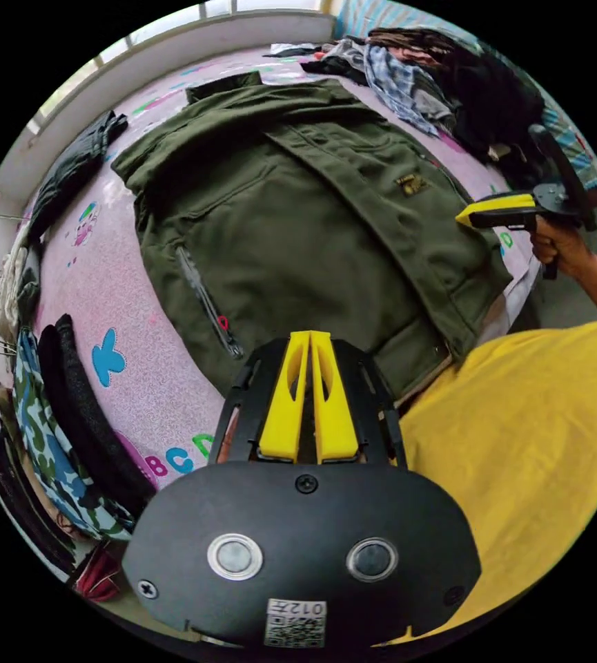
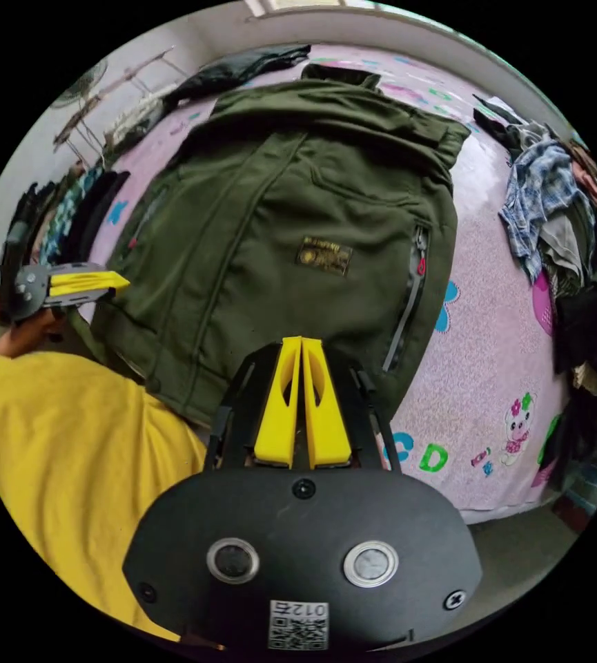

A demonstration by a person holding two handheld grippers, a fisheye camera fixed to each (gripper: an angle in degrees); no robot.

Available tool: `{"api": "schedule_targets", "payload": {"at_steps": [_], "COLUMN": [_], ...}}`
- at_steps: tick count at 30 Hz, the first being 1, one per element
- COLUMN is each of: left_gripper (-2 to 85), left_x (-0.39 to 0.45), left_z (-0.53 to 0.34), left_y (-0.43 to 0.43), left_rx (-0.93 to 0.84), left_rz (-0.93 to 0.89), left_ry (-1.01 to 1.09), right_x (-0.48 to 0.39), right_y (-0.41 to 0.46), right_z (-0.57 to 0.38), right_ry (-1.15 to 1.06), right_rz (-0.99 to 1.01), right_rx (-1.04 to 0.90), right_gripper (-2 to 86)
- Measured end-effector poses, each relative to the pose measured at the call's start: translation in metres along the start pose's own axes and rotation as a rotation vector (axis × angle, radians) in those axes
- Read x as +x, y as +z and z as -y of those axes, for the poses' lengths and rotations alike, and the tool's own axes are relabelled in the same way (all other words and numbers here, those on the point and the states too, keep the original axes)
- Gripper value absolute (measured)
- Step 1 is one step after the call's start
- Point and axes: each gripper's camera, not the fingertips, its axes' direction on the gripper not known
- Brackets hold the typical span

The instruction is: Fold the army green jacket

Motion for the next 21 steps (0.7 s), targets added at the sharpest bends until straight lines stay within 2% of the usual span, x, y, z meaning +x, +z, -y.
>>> {"api": "schedule_targets", "payload": {"at_steps": [2, 5, 7, 12, 21], "left_gripper": [-0.1, 0.0, 0.1, 0.1, -0.2], "left_x": [0.01, 0.014, 0.01, -0.006, -0.008], "left_z": [-0.007, -0.021, -0.027, -0.041, -0.058], "left_y": [0.021, 0.03, 0.034, 0.042, 0.05], "left_rx": [-0.093, -0.005, 0.012, 0.014, 0.0], "left_rz": [0.045, 0.051, 0.008, -0.126, -0.156], "left_ry": [-0.013, -0.067, -0.12, -0.211, -0.244], "right_x": [-0.012, -0.027, -0.032, -0.038, -0.005], "right_y": [0.018, 0.036, 0.045, 0.067, 0.092], "right_z": [-0.009, -0.017, -0.022, -0.053, -0.071], "right_ry": [-0.027, -0.034, 0.003, -0.124, -0.027], "right_rz": [-0.071, -0.14, -0.163, -0.253, -0.077], "right_rx": [0.009, 0.043, 0.074, 0.141, 0.185], "right_gripper": [0.0, 0.1, 0.1, -0.1, -0.1]}}
